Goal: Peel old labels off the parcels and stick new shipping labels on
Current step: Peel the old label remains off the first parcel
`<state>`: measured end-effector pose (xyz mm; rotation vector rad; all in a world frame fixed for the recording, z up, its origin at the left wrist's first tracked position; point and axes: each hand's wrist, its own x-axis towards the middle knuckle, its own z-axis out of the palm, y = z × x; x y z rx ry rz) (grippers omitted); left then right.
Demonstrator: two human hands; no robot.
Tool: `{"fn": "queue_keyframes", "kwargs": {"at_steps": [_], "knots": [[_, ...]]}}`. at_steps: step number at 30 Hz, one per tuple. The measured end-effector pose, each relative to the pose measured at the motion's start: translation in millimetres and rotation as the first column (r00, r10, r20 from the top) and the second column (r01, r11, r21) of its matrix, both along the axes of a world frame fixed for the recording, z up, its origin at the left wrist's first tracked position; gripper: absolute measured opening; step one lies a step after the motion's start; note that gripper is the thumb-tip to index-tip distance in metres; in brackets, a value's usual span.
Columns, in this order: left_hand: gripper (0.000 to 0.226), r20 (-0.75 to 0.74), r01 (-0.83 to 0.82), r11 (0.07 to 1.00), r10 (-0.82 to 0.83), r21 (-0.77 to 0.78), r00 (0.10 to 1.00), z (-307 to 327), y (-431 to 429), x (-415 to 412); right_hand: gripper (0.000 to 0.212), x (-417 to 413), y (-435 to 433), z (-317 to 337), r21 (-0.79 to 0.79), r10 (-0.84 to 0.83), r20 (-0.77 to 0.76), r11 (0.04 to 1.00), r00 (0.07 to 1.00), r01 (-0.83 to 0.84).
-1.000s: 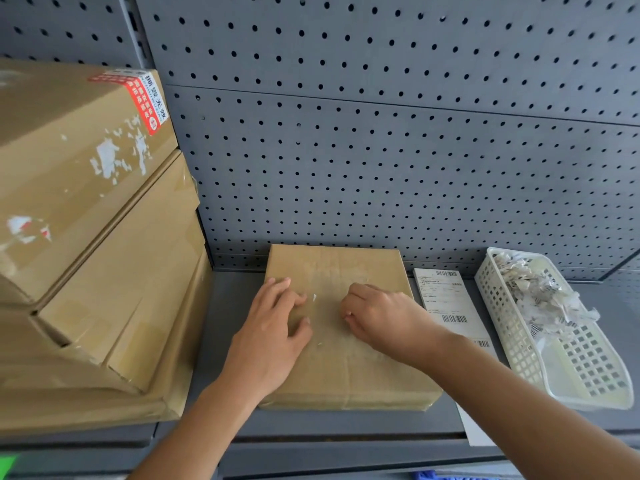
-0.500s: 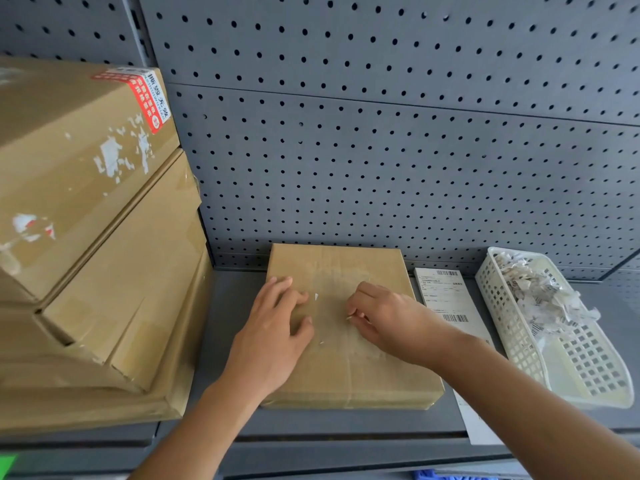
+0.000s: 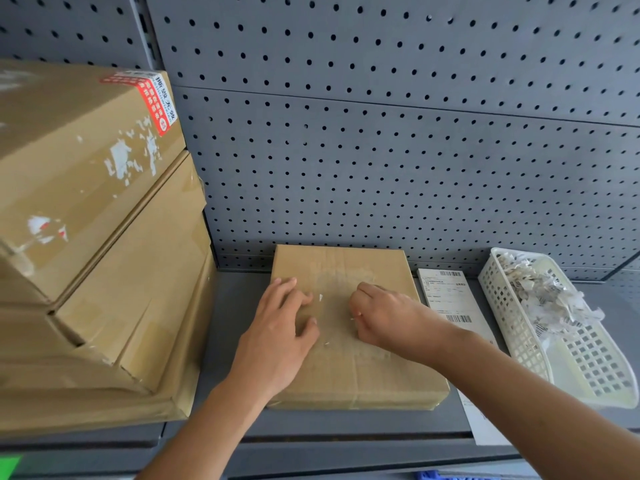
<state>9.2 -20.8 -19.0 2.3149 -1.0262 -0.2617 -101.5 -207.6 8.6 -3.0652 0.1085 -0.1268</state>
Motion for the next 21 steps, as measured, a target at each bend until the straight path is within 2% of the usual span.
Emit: {"fn": "queue_keyframes", "kwargs": {"at_steps": [2,5,12,16,21], "knots": [[0.038,0.002,0.0,1.0,0.0,-0.005,1.0,0,0,0,0.016,-4,-3,2,0.072,-0.013,0.029,0.997,0.999,0.011],[0.038,0.007,0.008,1.0,-0.008,-0.007,1.0,0,0,0,0.005,-11,-9,4,0.205,-0.029,0.087,0.979,0.996,0.01],[0.038,0.011,0.015,1.0,-0.014,-0.019,1.0,-1,1,0,0.003,-17,-8,1,0.321,-0.034,0.129,0.947,0.991,-0.009],[0.038,0.011,0.014,1.0,-0.013,-0.025,1.0,-2,2,1,0.021,-20,-8,4,0.457,-0.169,0.138,0.885,0.976,0.089],[0.035,0.015,0.014,0.999,-0.013,-0.045,1.0,-5,2,3,0.018,-46,-30,16,0.513,-0.41,0.178,0.814,0.895,0.271]]}}
